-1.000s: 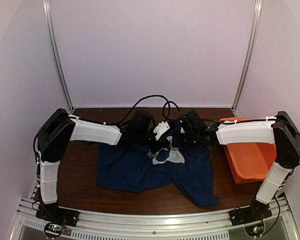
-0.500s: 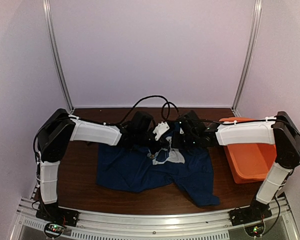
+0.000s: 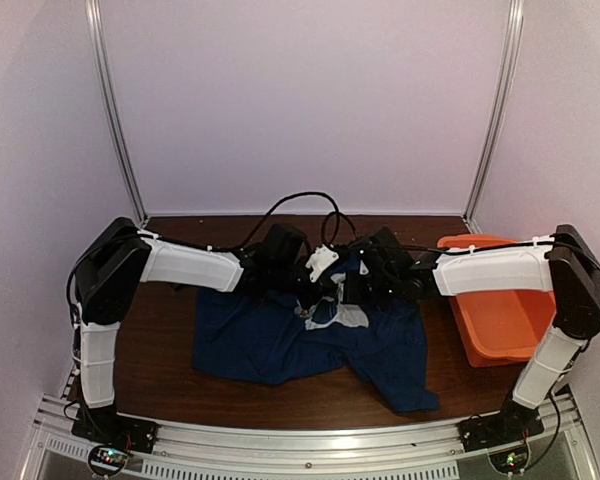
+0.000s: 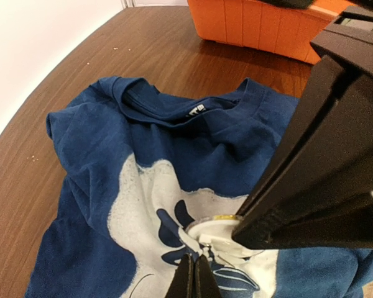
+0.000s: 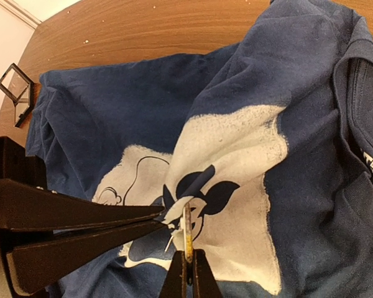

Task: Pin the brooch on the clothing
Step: Cross the brooch on the flattened clothing.

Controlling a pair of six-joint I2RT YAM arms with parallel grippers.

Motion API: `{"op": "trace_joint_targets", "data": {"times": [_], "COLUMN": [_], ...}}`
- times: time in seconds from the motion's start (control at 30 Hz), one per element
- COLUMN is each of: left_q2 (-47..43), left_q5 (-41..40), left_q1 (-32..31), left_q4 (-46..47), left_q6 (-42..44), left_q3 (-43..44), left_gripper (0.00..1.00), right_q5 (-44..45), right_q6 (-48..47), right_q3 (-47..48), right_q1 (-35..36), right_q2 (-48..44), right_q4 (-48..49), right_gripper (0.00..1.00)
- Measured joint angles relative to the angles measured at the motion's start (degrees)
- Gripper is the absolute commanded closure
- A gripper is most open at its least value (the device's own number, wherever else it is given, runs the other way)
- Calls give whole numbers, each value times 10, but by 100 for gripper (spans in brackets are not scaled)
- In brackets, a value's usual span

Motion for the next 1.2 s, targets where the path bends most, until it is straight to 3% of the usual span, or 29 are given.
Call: {"op": "trace_joint_targets", "data": {"times": [0.53, 0.7, 1.0, 1.1, 1.2], "left_q2": [0, -3, -66, -92, -109], "left_q5": [2, 1, 11, 23, 45], "left_q1": [-3, -3, 4, 11, 20], "left_q4": [13, 13, 37, 66, 97], "left_q6": [0, -1, -14, -15, -9], "left_q3": [-3, -4, -63, -102, -143], "left_gripper": [98, 61, 16, 4, 2], "right_q5": [-15, -19, -59, -85, -114], "right_q6": [-16, -28, -54, -67, -87], "right_q3": [-17, -19, -40, -45, -45], "right_q1": [2, 2, -5, -16, -29], "right_q2": [-32, -32, -43, -54, -60], "right_q4": [-9, -14, -33, -38, -45], "right_gripper": [100, 100, 100, 100, 100]}}
